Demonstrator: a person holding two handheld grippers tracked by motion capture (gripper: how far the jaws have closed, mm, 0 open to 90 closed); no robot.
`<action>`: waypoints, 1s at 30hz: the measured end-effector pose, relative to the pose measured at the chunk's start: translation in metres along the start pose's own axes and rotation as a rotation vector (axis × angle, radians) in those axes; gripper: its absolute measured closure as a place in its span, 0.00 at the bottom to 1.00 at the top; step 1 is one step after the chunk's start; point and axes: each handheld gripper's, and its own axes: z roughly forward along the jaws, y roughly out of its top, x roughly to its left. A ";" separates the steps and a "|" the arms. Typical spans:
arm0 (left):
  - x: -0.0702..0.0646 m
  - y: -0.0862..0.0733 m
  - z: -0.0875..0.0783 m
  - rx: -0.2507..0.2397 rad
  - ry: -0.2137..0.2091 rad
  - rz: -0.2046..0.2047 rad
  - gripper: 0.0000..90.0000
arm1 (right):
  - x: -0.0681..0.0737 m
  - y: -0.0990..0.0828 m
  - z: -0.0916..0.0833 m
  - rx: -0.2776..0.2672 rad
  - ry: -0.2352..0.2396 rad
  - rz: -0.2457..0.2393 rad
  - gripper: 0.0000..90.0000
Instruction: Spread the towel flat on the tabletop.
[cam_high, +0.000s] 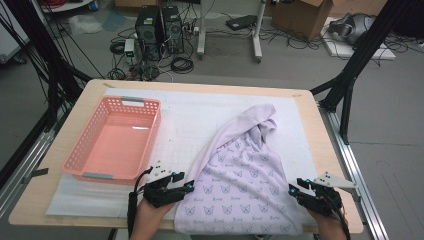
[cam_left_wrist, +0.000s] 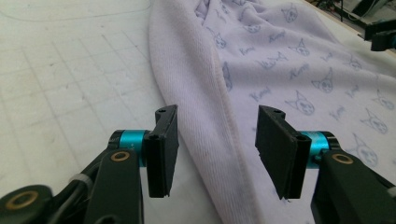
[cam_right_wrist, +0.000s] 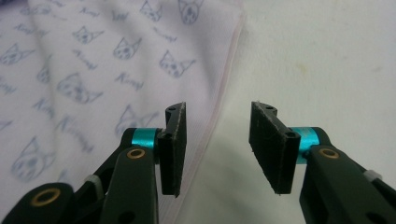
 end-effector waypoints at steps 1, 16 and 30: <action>0.001 0.003 0.003 0.001 -0.003 -0.002 0.55 | -0.001 0.002 0.003 -0.001 0.004 0.004 0.62; -0.002 0.011 0.030 0.150 0.043 0.087 0.90 | 0.001 0.017 0.035 0.086 0.070 -0.093 0.96; -0.009 -0.001 -0.003 0.058 -0.012 0.049 0.63 | -0.008 -0.003 -0.002 0.072 0.118 -0.044 0.68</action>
